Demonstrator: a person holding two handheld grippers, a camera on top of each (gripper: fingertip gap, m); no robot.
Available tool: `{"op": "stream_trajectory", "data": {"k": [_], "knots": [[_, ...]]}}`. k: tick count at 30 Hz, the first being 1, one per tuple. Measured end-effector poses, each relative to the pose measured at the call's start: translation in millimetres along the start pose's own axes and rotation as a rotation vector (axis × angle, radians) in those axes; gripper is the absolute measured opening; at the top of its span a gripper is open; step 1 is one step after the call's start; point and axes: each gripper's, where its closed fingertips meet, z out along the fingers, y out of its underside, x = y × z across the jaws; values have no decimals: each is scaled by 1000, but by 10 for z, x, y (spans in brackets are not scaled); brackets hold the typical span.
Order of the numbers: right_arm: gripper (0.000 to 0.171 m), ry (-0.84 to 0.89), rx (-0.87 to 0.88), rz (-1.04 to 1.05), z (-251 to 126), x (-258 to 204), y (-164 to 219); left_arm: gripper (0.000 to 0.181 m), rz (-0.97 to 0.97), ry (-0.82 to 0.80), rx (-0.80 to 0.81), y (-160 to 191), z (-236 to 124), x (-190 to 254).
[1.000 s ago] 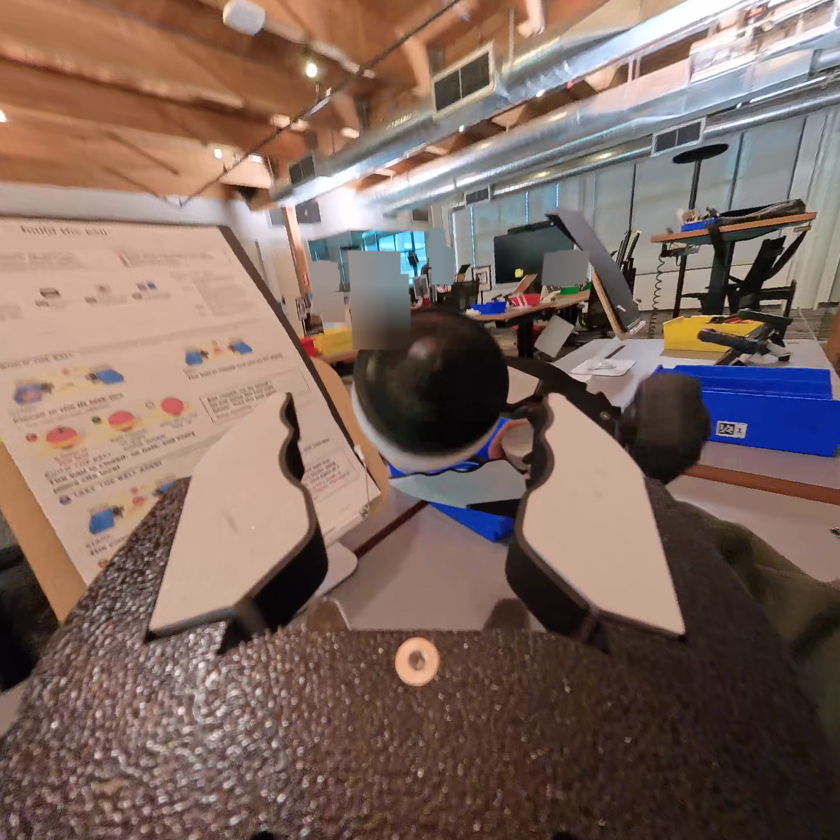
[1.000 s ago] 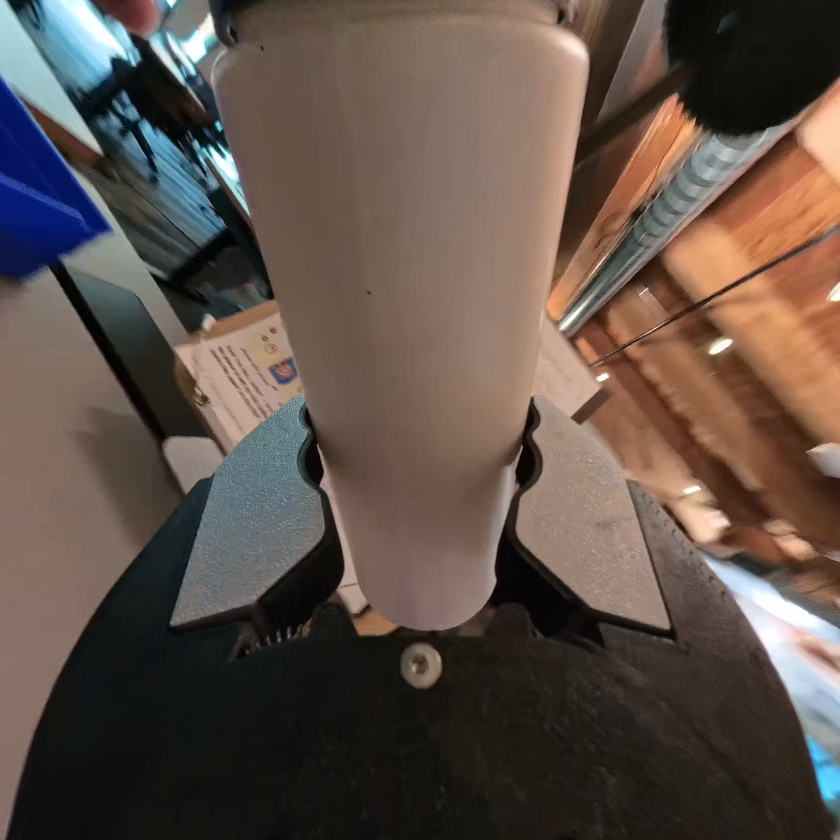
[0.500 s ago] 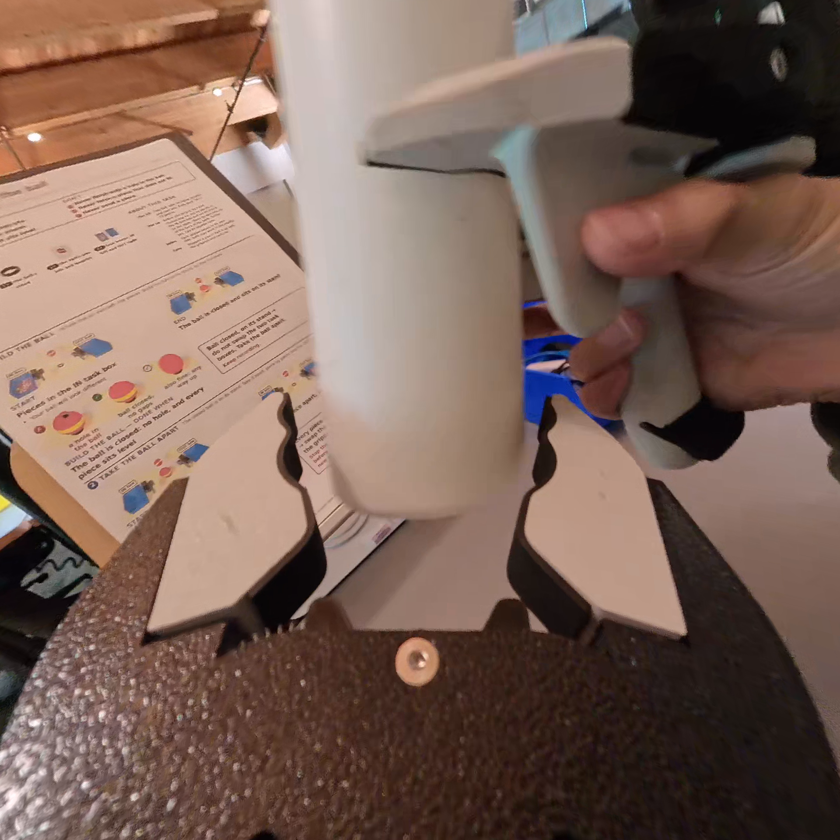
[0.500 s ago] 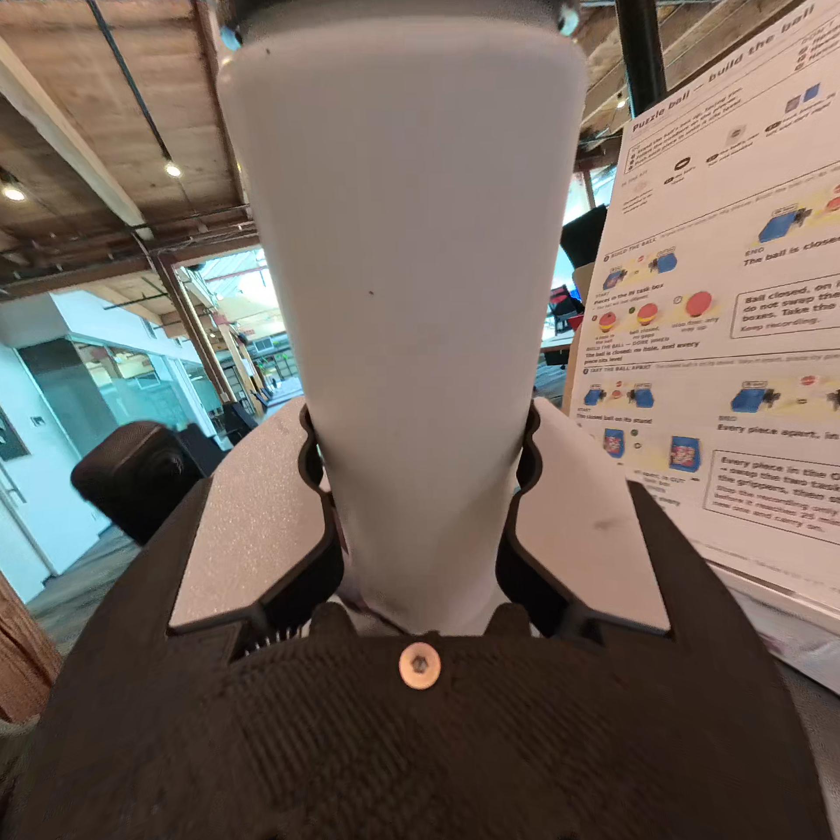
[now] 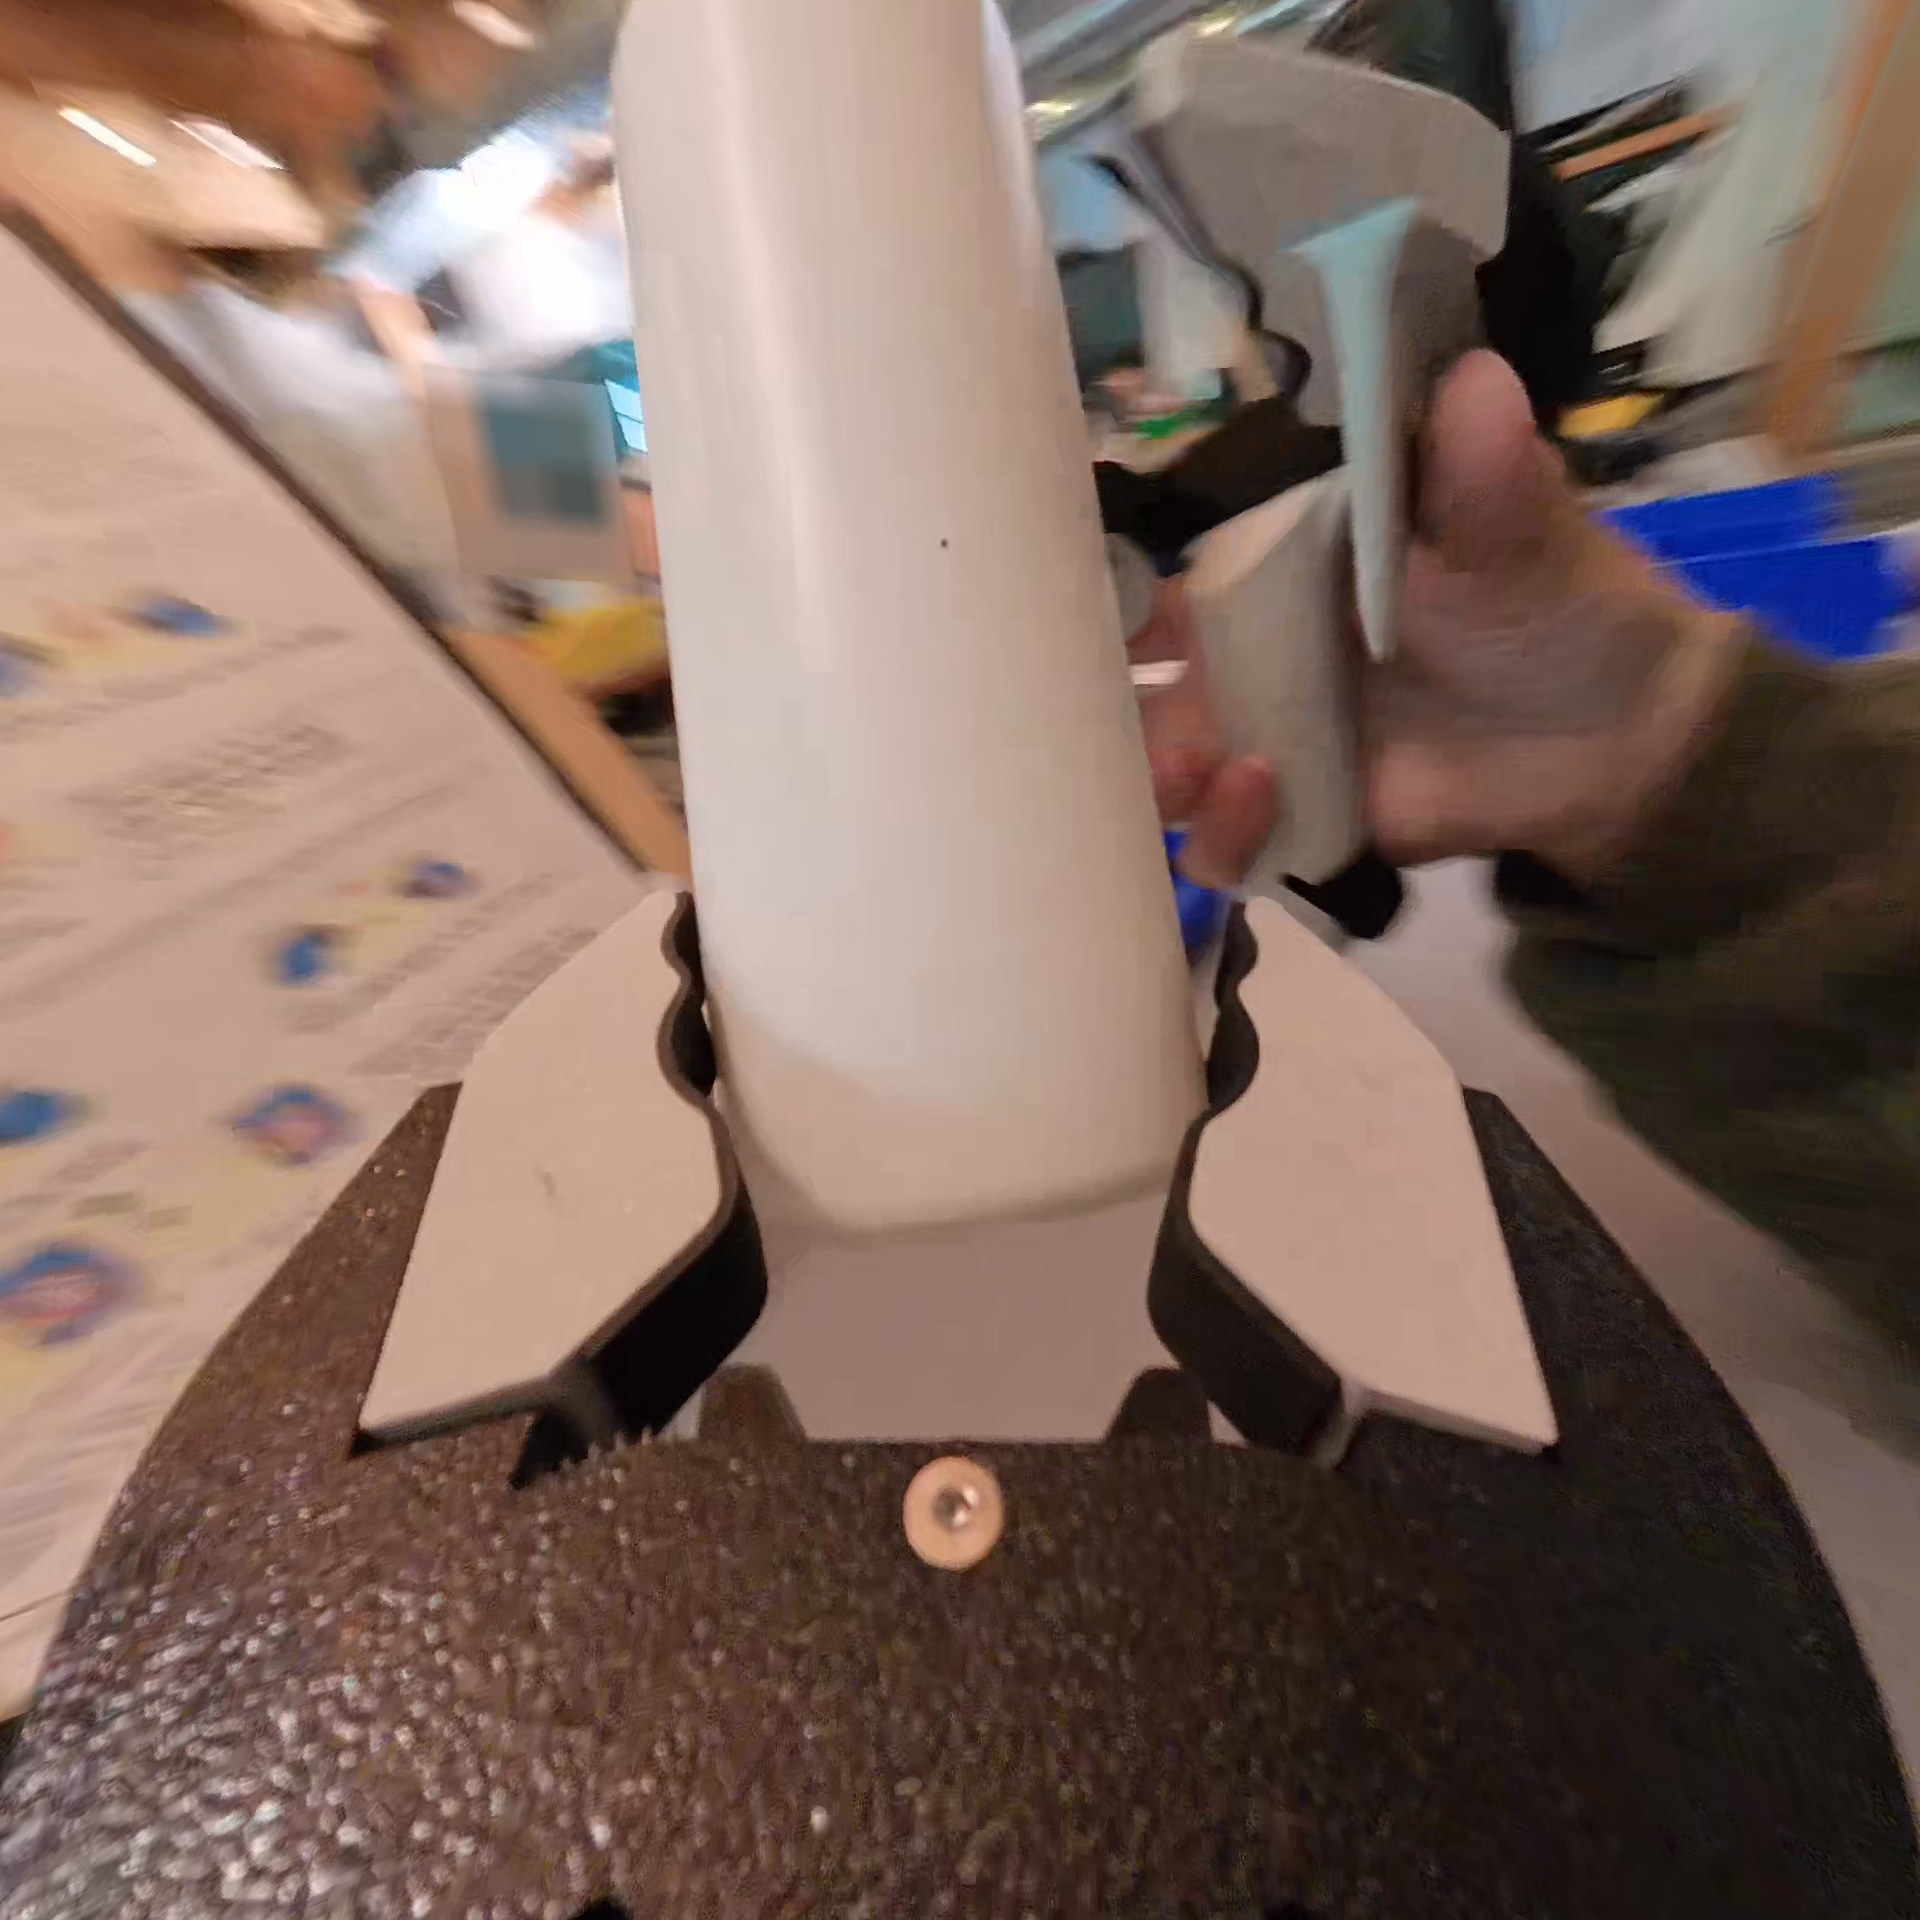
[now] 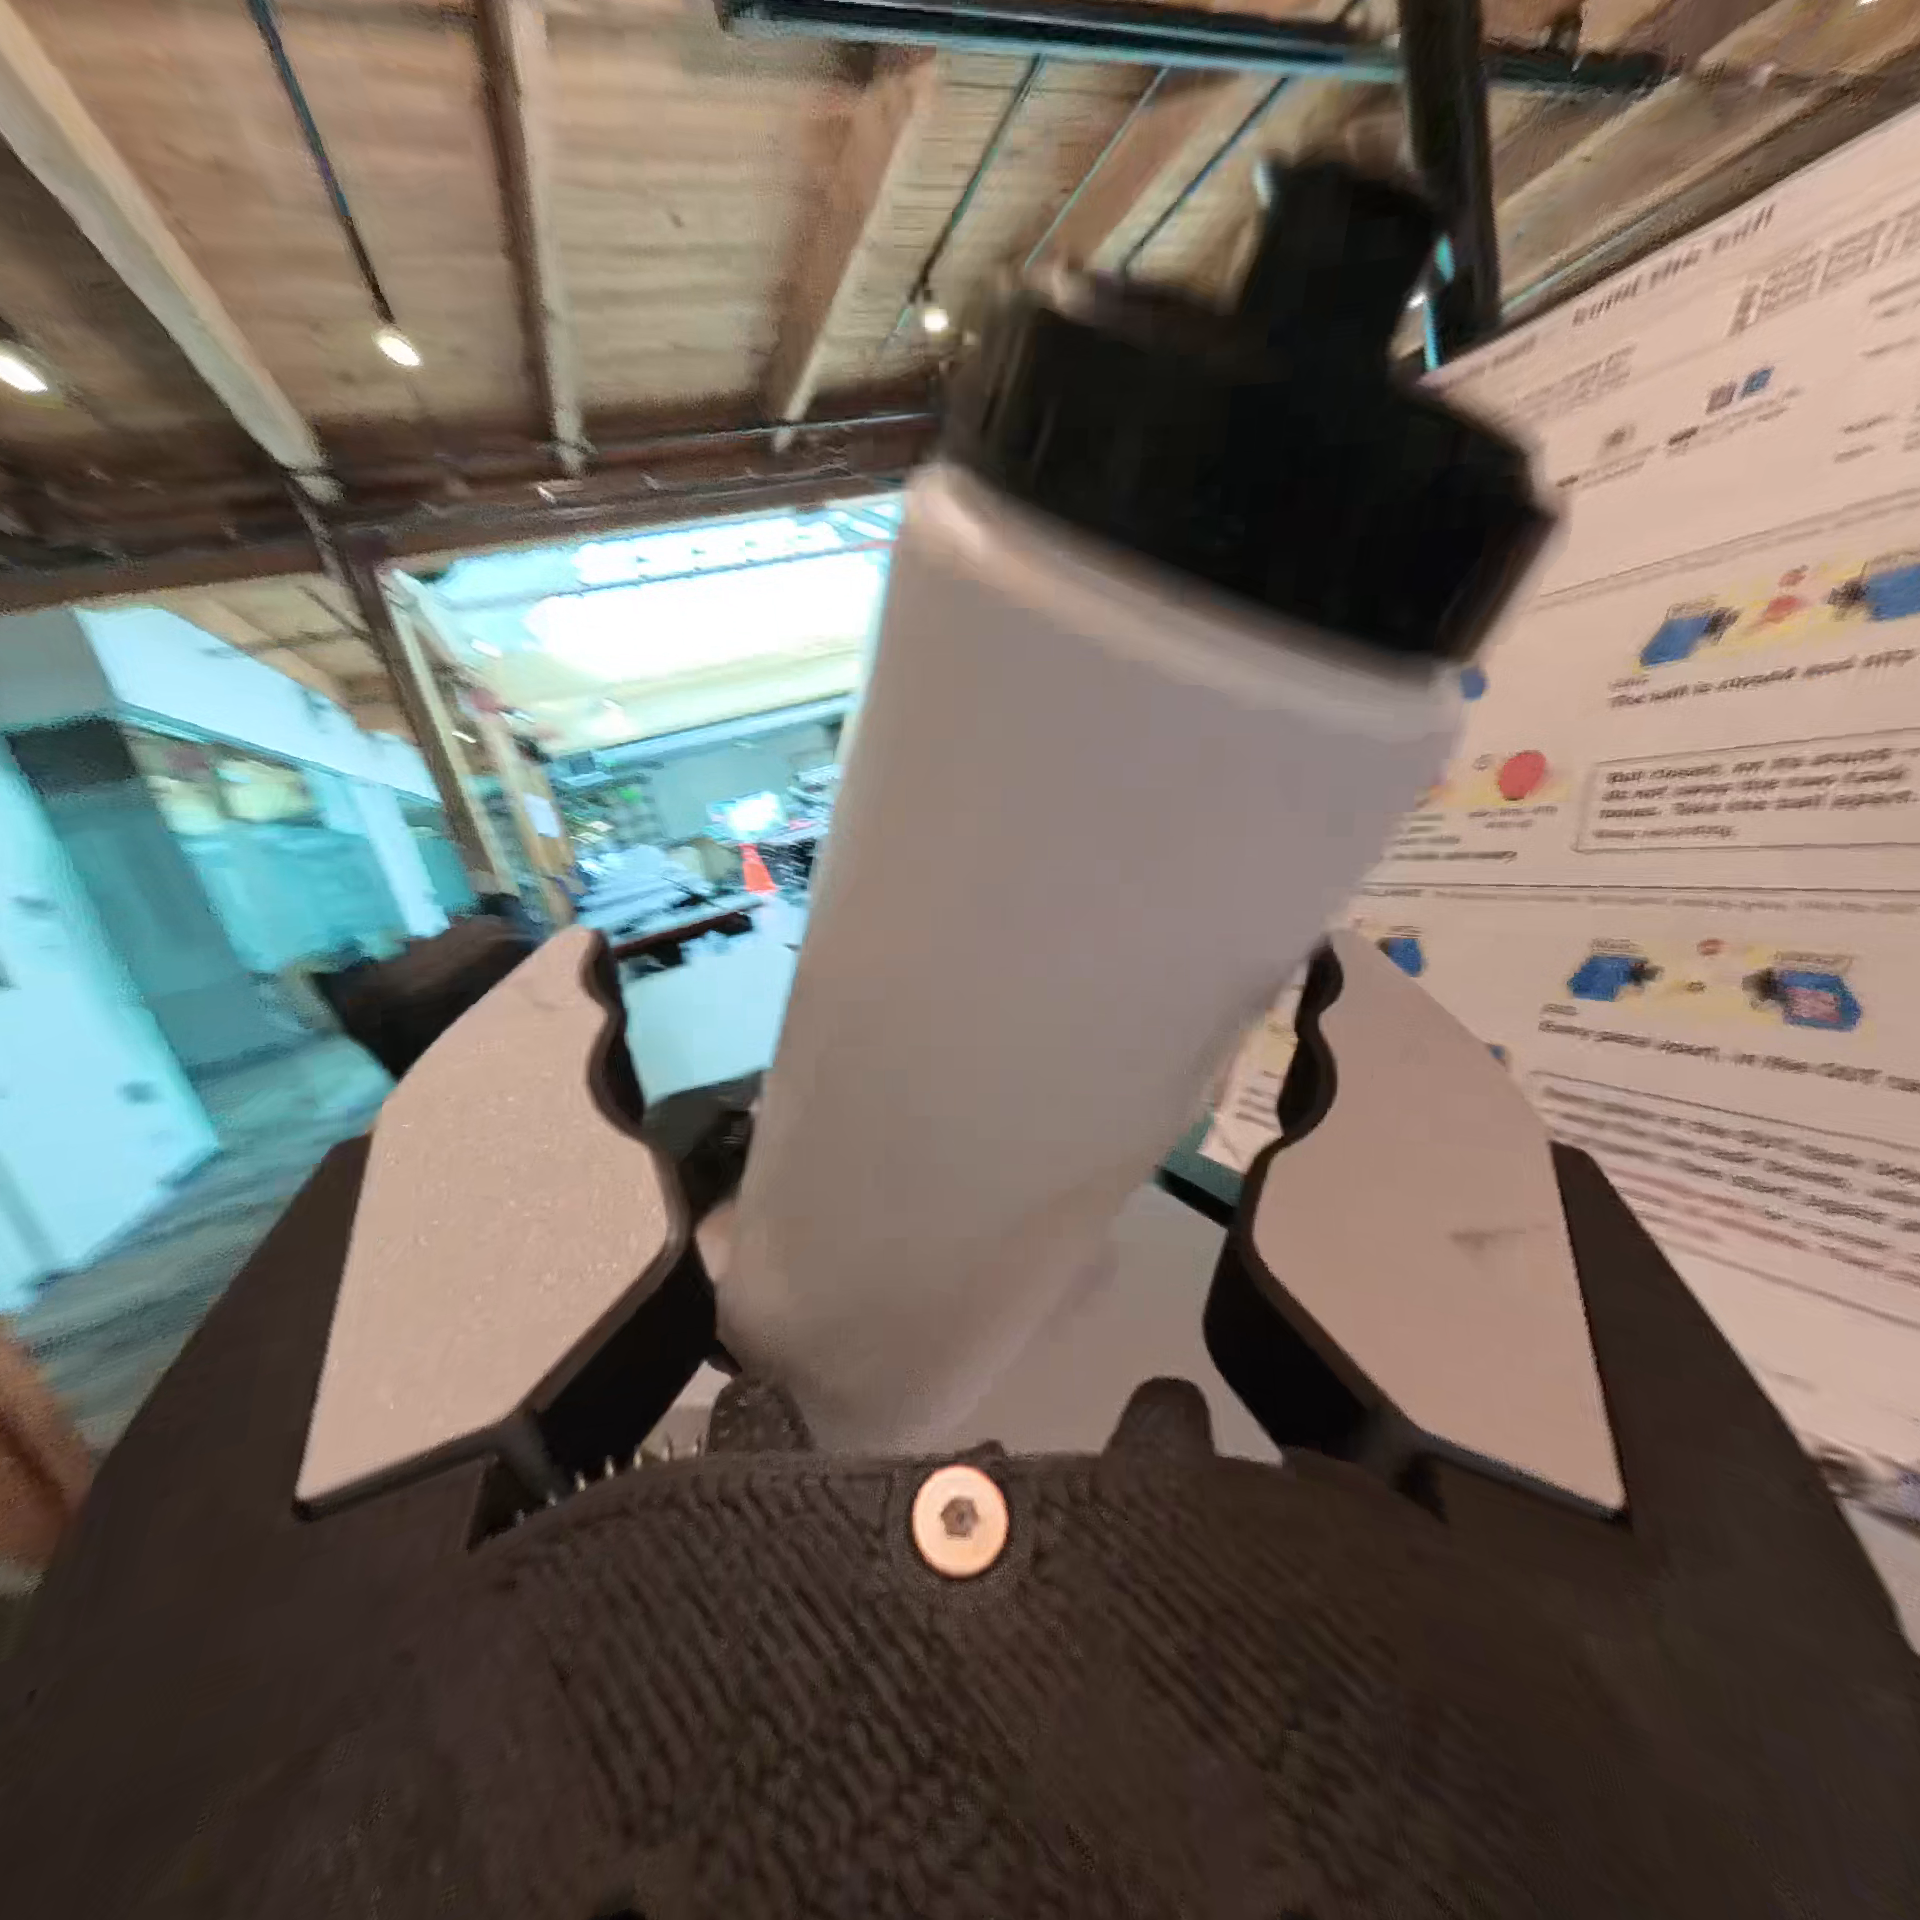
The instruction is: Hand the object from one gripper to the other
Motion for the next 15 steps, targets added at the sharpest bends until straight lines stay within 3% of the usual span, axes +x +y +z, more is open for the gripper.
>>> {"op": "stream_trajectory", "data": {"k": [2,5,7,9,12,15], "knots": [[117,-98,-23,94,-114,-33,-16,93,-92,161,55,-34,-104,100],[113,-195,-48,123,-186,-69,26,91,-190,270,147,-126,-235,112],[114,-213,77,174,-196,-63,-133,90,-246,337,195,-183,-282,154],[103,-258,144,182,-181,-109,-188,90,-287,385,214,-202,-274,211],[101,-264,174,144,-129,-129,-239,88,-219,364,92,-1,-161,278],[100,-171,149,81,-135,-46,-261,81,-158,221,52,62,-86,144]]}}
